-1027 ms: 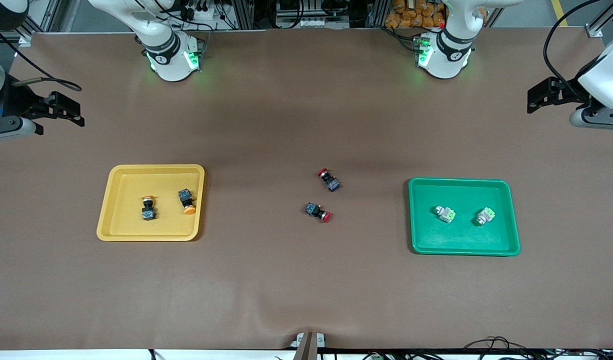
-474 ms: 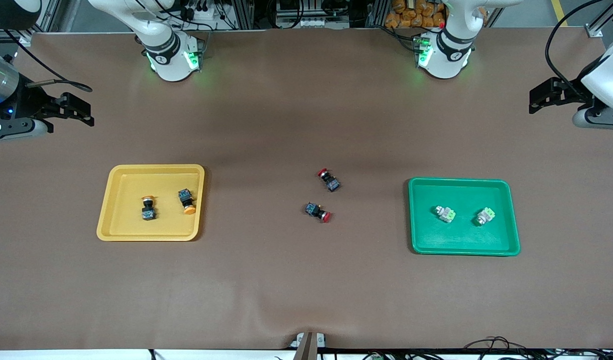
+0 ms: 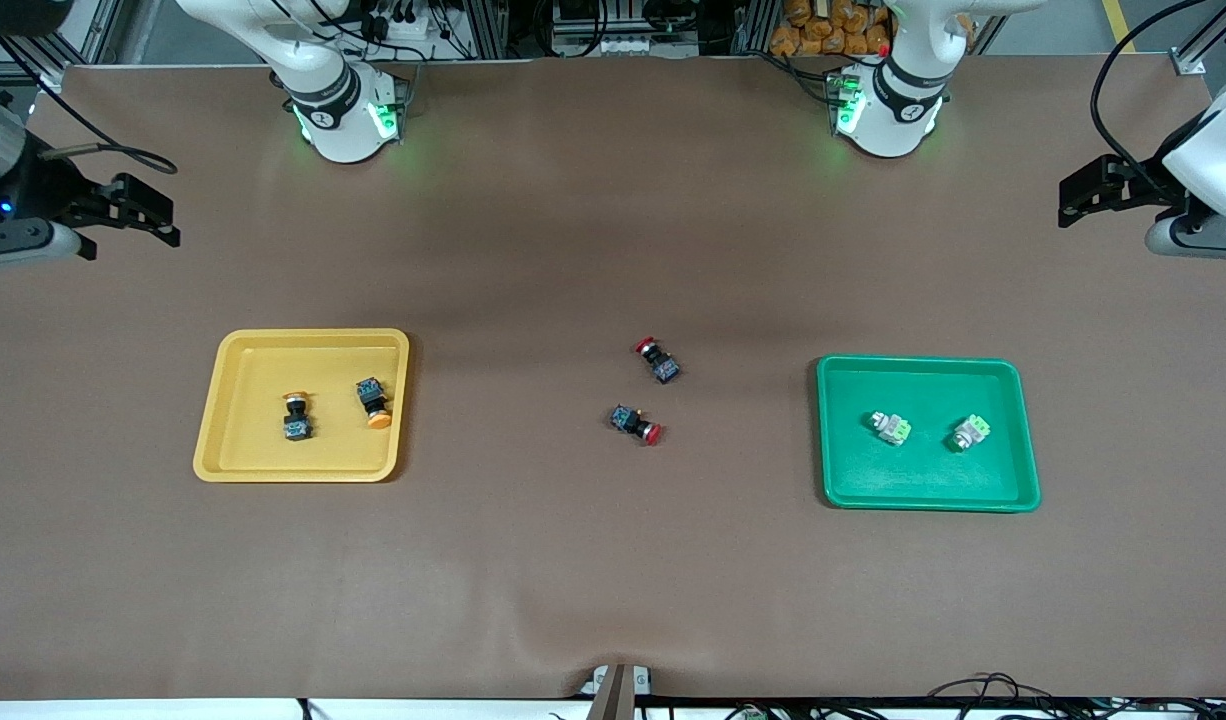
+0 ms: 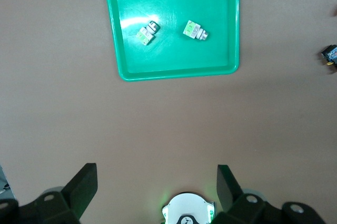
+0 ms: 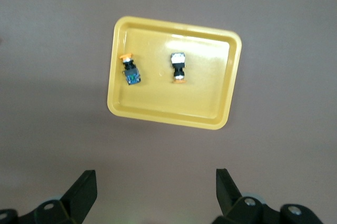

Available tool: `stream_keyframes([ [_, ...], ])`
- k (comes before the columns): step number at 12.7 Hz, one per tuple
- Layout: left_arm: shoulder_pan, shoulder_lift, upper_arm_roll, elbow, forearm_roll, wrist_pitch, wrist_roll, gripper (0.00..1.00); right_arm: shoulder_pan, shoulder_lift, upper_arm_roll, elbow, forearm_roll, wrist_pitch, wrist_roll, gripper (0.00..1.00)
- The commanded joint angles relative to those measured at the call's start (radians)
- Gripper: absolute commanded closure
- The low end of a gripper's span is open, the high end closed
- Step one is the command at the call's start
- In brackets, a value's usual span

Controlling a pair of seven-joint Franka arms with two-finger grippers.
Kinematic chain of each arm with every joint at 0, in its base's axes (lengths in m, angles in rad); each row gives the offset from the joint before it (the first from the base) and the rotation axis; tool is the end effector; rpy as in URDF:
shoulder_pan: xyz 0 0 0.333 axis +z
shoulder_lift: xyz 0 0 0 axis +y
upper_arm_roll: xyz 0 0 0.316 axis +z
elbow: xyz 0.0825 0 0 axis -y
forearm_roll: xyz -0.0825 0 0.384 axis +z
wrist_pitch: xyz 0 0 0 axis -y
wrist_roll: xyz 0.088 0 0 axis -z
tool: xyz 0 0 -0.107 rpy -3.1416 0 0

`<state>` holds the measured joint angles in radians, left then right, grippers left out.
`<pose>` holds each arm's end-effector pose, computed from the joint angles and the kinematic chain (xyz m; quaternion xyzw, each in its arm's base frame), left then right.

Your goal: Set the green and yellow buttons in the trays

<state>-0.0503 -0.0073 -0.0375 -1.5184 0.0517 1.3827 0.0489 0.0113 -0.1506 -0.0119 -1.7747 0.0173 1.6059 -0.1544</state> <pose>0.5306 -0.0405 0.6376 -0.9955 0.0649 0.0636 0.0270 0.5080 0.0011 0.6112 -0.9970 -0.0765 0.0083 0.0102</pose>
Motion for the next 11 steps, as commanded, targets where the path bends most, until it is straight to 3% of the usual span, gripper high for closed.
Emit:
stream_keyframes([
  [1,0.004,0.02,-0.01,0.02,-0.007,-0.005,-0.006,0.0,-0.002,-0.02,0.01,0.018,-0.023,-0.012,0.012,0.0],
  [6,-0.019,0.02,-0.012,0.02,-0.009,-0.007,-0.011,0.0,-0.004,-0.014,0.015,0.055,-0.022,-0.041,0.026,0.0],
  [11,-0.017,0.02,-0.01,0.021,-0.006,-0.008,-0.009,0.0,0.006,0.045,0.016,0.172,-0.029,-0.107,0.027,0.0],
])
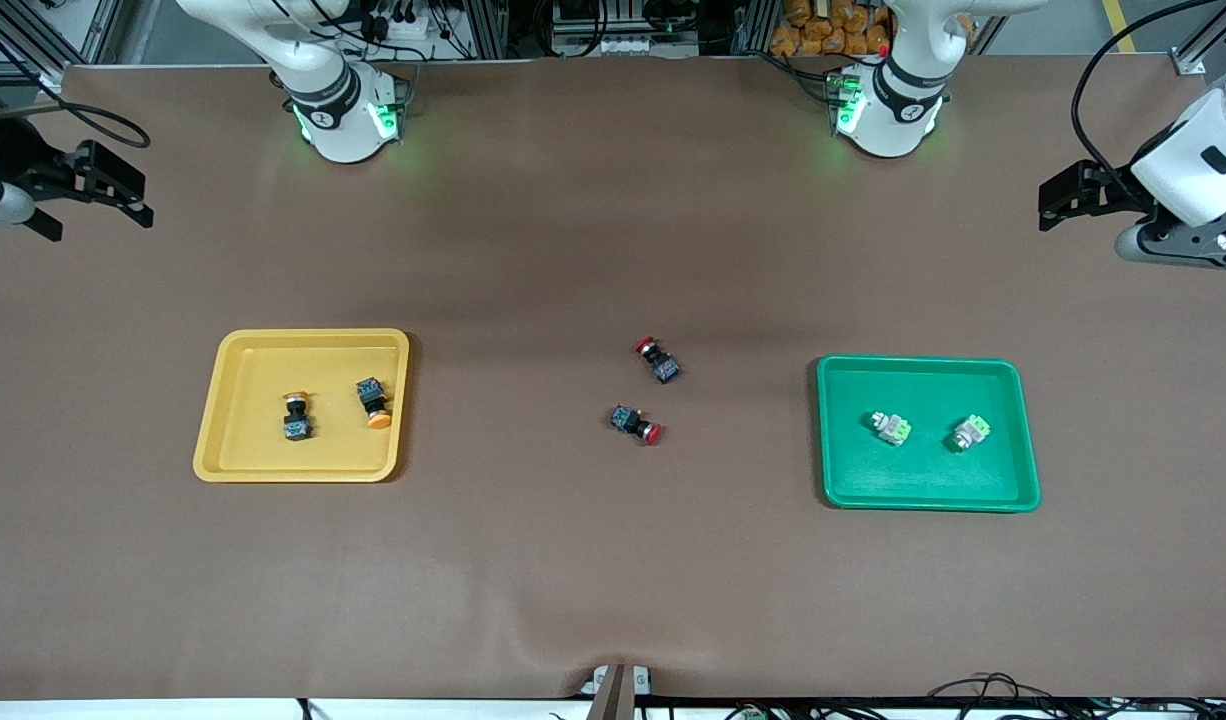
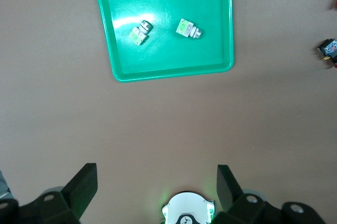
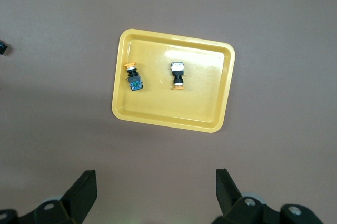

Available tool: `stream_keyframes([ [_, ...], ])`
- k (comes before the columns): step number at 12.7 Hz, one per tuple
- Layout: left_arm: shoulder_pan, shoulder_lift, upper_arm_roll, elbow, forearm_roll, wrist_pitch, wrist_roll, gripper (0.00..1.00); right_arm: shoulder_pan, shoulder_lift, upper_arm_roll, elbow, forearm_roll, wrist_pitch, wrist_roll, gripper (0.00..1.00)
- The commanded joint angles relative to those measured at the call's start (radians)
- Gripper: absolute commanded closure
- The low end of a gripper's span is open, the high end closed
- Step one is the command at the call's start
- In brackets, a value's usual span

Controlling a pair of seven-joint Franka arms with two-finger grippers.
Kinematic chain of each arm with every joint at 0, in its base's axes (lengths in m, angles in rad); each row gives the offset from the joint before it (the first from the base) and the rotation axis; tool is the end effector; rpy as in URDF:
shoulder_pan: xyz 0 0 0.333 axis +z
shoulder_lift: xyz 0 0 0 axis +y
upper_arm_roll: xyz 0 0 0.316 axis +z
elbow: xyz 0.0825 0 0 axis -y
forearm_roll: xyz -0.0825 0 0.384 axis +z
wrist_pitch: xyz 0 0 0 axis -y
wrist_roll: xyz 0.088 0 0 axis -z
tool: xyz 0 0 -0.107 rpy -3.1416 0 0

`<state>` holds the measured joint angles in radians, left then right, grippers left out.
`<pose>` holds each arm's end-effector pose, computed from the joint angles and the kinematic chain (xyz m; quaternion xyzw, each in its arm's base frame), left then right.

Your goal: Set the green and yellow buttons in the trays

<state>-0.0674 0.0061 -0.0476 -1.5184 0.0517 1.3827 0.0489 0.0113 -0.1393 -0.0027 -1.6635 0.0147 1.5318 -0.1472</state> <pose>0.5334 -0.0552 0.6305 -0.9941 0.0786 0.0699 0.0278 0.5063 0.0059 0.6514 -0.9969 -0.0781 -0.0043 0.0072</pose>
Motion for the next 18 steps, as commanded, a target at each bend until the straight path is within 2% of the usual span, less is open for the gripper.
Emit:
stream_keyframes([
  [1,0.0,0.006,0.0,0.021,-0.003,-0.007,-0.011,0.0,0.006,0.052,0.007,0.085,-0.035,-0.053,0.018,0.0],
  [4,0.0,0.006,0.0,0.021,0.0,-0.008,-0.009,0.0,0.004,0.144,0.007,0.187,-0.035,-0.084,0.018,0.0],
  [6,-0.002,0.008,0.0,0.021,0.002,-0.007,-0.006,0.0,0.004,0.173,0.007,0.212,-0.035,-0.084,0.017,0.0],
  [18,0.001,0.008,0.0,0.021,0.002,-0.007,-0.007,0.0,0.013,0.173,0.009,0.214,-0.039,-0.085,0.02,0.0],
])
